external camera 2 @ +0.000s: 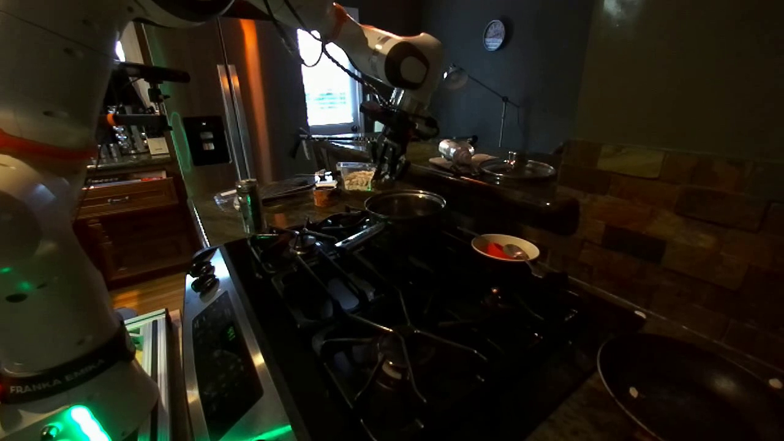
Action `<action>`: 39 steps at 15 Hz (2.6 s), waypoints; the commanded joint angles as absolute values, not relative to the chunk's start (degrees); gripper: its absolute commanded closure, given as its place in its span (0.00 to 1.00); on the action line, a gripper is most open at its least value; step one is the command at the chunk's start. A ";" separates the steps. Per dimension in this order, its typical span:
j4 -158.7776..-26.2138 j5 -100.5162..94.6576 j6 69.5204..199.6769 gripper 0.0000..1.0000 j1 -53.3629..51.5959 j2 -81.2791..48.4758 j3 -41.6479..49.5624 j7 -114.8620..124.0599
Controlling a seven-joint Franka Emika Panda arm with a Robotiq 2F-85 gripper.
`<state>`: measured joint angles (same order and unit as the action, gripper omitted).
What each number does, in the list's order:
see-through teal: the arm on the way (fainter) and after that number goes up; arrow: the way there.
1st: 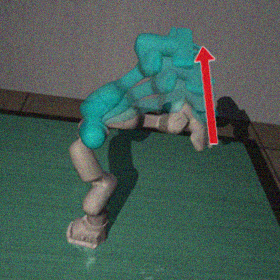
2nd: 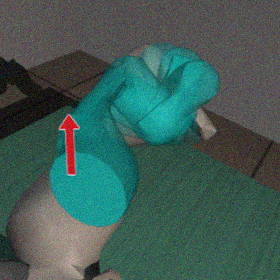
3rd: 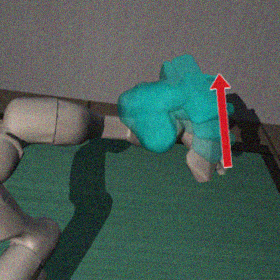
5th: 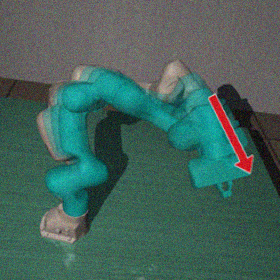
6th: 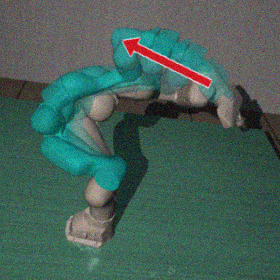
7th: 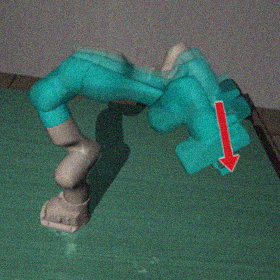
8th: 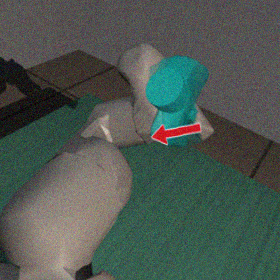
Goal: Empty some of the grains into the pot then place the container on the counter
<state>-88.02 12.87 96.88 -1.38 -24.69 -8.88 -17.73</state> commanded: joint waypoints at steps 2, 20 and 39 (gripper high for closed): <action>-84.39 18.61 90.13 0.99 1.31 -25.41 -9.77 -27.11; -84.91 15.38 85.29 0.99 3.91 -15.29 -4.39 -40.33; -82.52 -9.48 85.19 0.96 6.56 -17.86 1.10 -44.08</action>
<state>-82.71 -9.50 85.37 6.53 -17.81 1.13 -44.06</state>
